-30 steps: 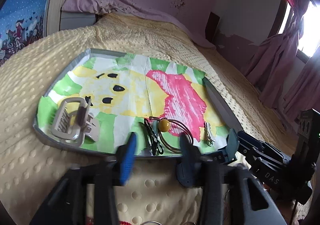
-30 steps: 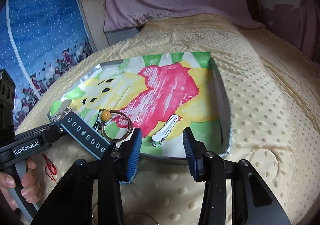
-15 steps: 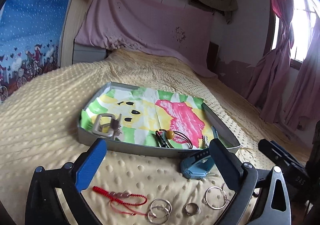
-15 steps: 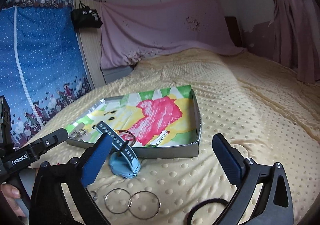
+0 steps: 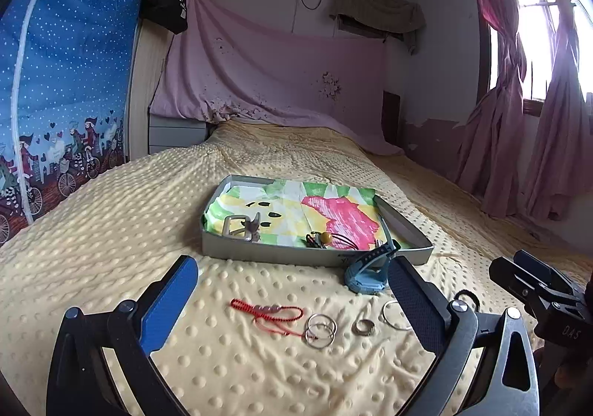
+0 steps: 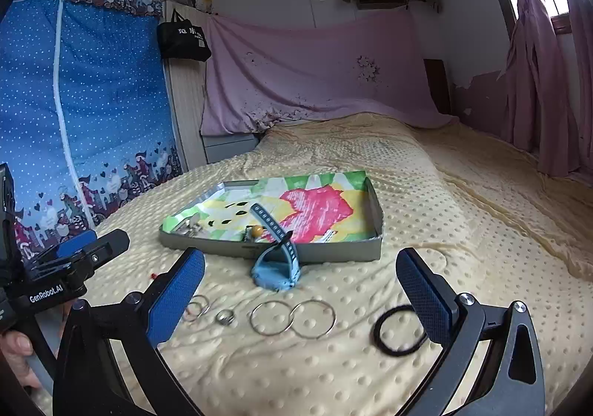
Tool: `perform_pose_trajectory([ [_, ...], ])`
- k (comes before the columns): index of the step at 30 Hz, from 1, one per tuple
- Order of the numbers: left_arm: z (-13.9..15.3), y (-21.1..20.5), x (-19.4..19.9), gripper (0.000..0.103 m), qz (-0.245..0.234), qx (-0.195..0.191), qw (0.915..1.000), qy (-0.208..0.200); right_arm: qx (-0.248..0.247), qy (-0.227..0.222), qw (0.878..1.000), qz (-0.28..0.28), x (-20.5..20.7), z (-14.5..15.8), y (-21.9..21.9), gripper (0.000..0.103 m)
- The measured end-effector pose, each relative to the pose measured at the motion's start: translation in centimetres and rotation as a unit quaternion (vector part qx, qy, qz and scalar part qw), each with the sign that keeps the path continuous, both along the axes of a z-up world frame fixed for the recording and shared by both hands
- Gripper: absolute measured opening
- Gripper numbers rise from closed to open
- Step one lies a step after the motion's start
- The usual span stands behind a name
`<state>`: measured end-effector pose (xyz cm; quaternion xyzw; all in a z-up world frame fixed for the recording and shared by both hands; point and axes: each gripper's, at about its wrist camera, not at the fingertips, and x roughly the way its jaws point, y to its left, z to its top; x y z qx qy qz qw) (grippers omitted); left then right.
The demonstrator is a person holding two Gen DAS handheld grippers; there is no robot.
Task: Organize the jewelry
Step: 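Withdraw both open tools from the tray back over the blanket, then grasp the red beaded cord with the left tool while the right grasps a silver ring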
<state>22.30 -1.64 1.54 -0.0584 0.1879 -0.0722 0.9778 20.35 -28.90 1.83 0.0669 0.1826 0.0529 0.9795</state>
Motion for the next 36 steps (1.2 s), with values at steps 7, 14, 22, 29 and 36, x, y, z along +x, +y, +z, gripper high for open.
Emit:
perform_pose_trajectory([
  [7, -0.3, 1.4, -2.5, 0.103, -0.001, 0.012, 0.9999, 0.001, -0.017, 0.008, 1.0, 0.001, -3.3, -0.4, 1.0, 0.102],
  [14, -1.8, 2.4, -4.1, 0.103, 0.0, 0.03, 0.9995, 0.012, -0.034, 0.024, 0.999, -0.004, -4.9, -0.8, 1.4, 0.102],
  [22, -3.2, 3.1, -4.3, 0.103, 0.002, 0.031, 0.9988, 0.038, -0.05, 0.026, 0.998, 0.003, -5.1, -0.8, 2.2, 0.102],
  [29, -3.4, 2.9, -4.2, 0.103, -0.001, 0.033, 0.9986, 0.042, -0.056, 0.036, 0.998, 0.01, -4.8, -1.2, 2.6, 0.102],
  [36, -3.4, 2.9, -3.6, 0.103, -0.001, 0.029, 0.9984, 0.049, -0.056, 0.038, 0.998, 0.014, -4.5, -1.3, 2.7, 0.102],
])
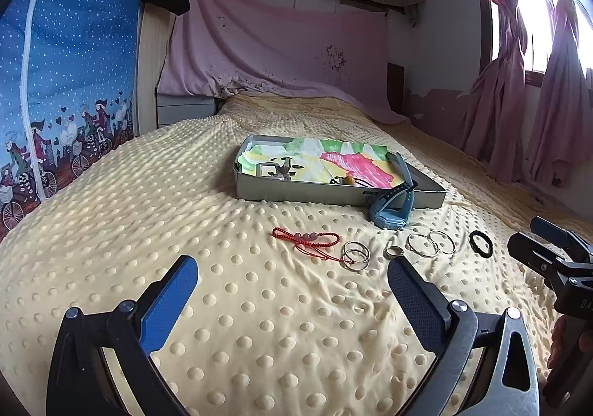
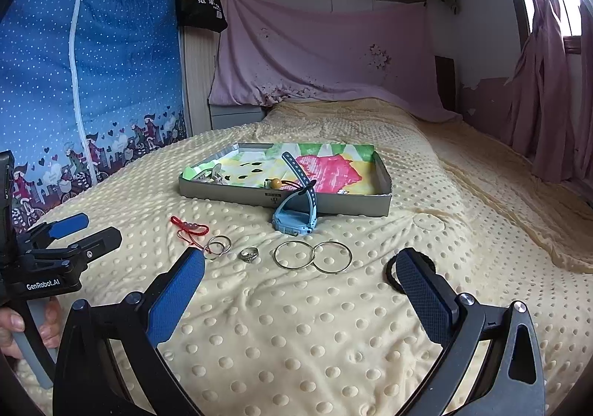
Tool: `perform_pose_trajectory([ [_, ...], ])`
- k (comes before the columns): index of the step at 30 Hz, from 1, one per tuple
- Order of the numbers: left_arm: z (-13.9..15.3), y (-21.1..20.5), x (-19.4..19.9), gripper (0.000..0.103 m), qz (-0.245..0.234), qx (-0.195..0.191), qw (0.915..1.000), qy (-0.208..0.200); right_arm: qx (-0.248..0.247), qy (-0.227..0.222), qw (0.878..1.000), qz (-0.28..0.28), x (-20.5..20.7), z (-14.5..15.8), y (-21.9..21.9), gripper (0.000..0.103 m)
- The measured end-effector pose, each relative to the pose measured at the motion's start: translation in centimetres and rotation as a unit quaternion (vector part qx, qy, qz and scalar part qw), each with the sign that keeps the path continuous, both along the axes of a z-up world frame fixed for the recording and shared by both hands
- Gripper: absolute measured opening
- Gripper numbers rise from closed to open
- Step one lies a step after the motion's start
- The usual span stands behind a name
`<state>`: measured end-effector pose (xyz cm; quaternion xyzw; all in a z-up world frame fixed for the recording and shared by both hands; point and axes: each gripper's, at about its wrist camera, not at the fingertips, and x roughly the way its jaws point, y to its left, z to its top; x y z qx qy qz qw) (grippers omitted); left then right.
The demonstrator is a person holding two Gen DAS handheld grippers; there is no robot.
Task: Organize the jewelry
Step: 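Grasp the red beaded cord with the left tool while the right grasps a silver ring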
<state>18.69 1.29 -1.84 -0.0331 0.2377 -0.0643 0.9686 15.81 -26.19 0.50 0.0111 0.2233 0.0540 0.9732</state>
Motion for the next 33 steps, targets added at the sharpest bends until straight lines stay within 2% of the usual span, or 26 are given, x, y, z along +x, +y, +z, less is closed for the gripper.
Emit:
perform_pose_trajectory([
  [12, 0.4, 0.3, 2.8, 0.103, 0.014, -0.018, 0.9997, 0.007, 0.008, -0.007, 1.0, 0.008, 1.6, -0.1, 0.6, 0.102],
  [19, -0.1, -0.7, 5.3, 0.102, -0.018, 0.0, 0.9995, 0.025, -0.001, -0.002, 1.0, 0.023, 3.9, -0.4, 1.1, 0.101],
  [21, -0.6, -0.6, 5.9, 0.097, -0.028, -0.001, 0.999, 0.035, -0.002, 0.003, 0.999, 0.035, 4.6, -0.7, 1.2, 0.101],
  [23, -1.4, -0.4, 6.8, 0.087, -0.034, -0.006, 0.9979, 0.055, -0.005, 0.012, 0.999, 0.047, 5.3, -1.1, 1.4, 0.093],
  [25, -2.3, 0.0, 7.8, 0.081, -0.039, -0.021, 0.9958, 0.08, 0.0, 0.026, 0.998, 0.059, 6.2, -1.6, 1.6, 0.071],
  [27, -3.0, 0.4, 8.6, 0.076, -0.044, -0.04, 0.9932, 0.1, 0.007, 0.044, 0.997, 0.069, 7.2, -2.3, 1.8, 0.064],
  [30, -3.6, 1.0, 9.5, 0.068, -0.054, -0.067, 0.9893, 0.117, 0.013, 0.068, 0.994, 0.089, 8.2, -3.3, 2.3, 0.048],
  [33, -4.0, 1.1, 10.2, 0.063, -0.062, -0.083, 0.9866, 0.126, 0.013, 0.086, 0.99, 0.109, 8.9, -4.3, 3.2, 0.042],
])
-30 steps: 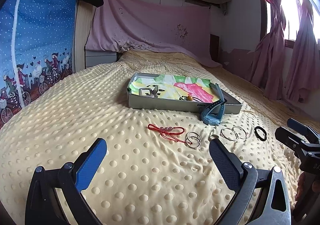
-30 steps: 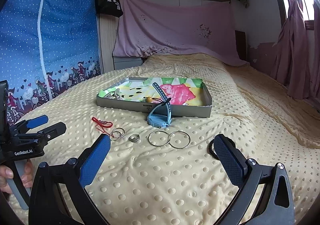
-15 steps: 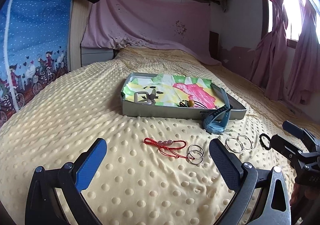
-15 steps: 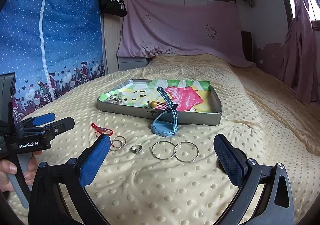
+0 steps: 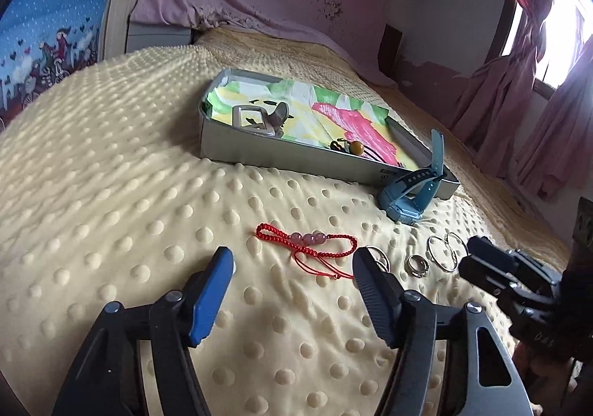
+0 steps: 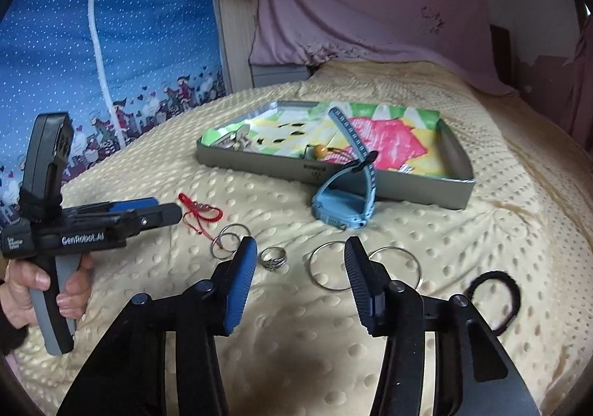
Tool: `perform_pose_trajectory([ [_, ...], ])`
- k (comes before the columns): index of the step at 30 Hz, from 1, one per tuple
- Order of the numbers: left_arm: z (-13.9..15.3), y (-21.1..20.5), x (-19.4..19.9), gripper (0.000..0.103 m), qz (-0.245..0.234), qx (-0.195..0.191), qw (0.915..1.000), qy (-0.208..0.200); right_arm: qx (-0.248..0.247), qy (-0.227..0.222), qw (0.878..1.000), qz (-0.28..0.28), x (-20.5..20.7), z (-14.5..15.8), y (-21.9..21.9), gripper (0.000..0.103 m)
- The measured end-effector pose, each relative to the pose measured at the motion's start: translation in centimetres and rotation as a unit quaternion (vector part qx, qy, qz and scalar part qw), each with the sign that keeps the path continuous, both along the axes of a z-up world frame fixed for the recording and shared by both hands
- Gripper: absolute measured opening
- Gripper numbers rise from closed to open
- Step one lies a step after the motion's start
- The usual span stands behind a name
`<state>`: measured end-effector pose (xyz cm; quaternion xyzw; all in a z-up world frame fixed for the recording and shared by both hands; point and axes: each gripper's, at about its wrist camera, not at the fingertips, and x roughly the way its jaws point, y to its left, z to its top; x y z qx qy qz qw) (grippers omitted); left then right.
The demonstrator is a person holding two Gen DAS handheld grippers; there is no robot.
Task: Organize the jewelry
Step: 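Grasp the red beaded cord with the left tool while the right grasps a silver ring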
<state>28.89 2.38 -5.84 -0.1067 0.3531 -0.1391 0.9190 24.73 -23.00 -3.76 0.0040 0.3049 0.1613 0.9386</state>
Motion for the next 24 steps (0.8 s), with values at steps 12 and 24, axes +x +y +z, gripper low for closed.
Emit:
perform_pose_trajectory([
  [12, -0.9, 0.1, 2.2, 0.043, -0.001, -0.027, 0.9994, 0.02, -0.009, 0.056, 0.998, 0.038, 3.0, -3.1, 2.7, 0.029],
  [24, -1.5, 0.5, 4.2, 0.01, -0.009, -0.043, 0.9984, 0.036, -0.009, 0.064, 0.997, 0.036, 3.5, -3.8, 3.0, 0.027],
])
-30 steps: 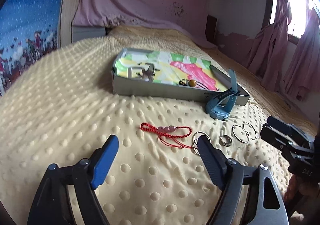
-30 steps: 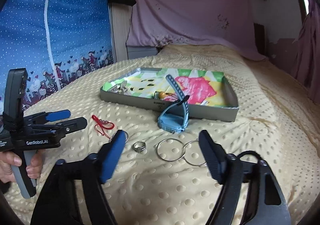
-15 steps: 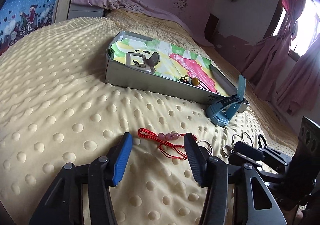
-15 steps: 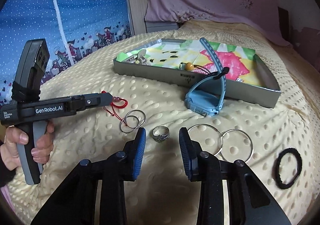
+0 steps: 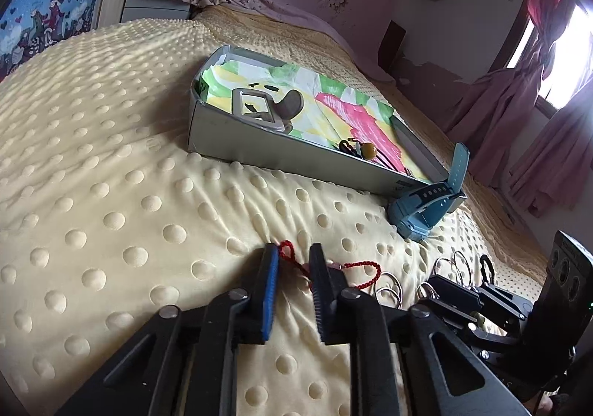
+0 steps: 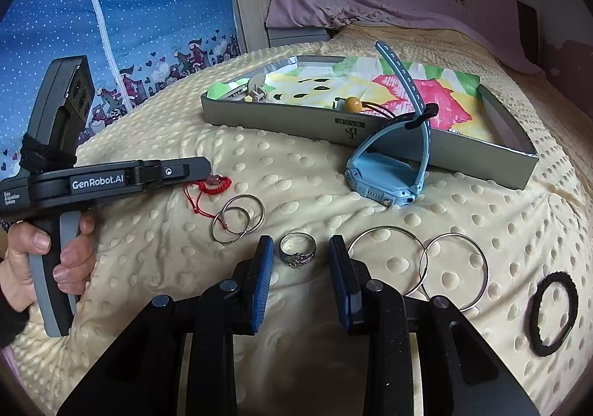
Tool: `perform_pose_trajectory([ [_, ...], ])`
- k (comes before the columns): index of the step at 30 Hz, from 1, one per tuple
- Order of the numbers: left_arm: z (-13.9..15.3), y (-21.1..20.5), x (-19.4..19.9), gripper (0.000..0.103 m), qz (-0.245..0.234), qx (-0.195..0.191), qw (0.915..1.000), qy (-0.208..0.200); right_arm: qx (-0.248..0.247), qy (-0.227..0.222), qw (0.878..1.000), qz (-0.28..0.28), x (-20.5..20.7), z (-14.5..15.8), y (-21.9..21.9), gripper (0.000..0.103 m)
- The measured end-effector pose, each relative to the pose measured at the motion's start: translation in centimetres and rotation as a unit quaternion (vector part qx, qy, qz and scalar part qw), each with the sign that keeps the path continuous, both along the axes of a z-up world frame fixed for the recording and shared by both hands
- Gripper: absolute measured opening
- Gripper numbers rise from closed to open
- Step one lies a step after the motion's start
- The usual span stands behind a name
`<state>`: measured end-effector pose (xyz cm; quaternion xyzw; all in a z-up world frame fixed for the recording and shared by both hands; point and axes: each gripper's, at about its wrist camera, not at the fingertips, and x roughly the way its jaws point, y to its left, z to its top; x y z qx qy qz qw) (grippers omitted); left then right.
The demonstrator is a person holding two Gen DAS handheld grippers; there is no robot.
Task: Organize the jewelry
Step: 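Grasp the red beaded cord with the left tool while the right grasps a silver ring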
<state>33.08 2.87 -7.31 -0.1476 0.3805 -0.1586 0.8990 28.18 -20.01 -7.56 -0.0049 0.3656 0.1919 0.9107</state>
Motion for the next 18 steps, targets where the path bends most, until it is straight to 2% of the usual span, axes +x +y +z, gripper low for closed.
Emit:
perform_pose_trajectory([
  [2, -0.1, 0.0, 0.3, 0.008, 0.001, 0.0, 1.0, 0.004, -0.001, -0.001, 1.0, -0.001, 0.0, 0.0, 0.0, 0.027],
  [6, 0.1, 0.0, -0.1, 0.007, 0.002, 0.001, 1.0, -0.004, -0.001, -0.001, 1.0, -0.003, -0.1, 0.0, -0.1, 0.019],
  [14, 1.9, -1.3, -2.6, 0.006, -0.014, 0.012, 0.9987, -0.047, 0.003, -0.014, 1.0, 0.0, -0.6, 0.2, -0.2, 0.018],
  [18, 2.6, -2.4, -3.6, 0.006, -0.025, 0.022, 0.9972, -0.067, -0.009, -0.039, 0.999, 0.0, -1.6, 0.9, 0.1, 0.018],
])
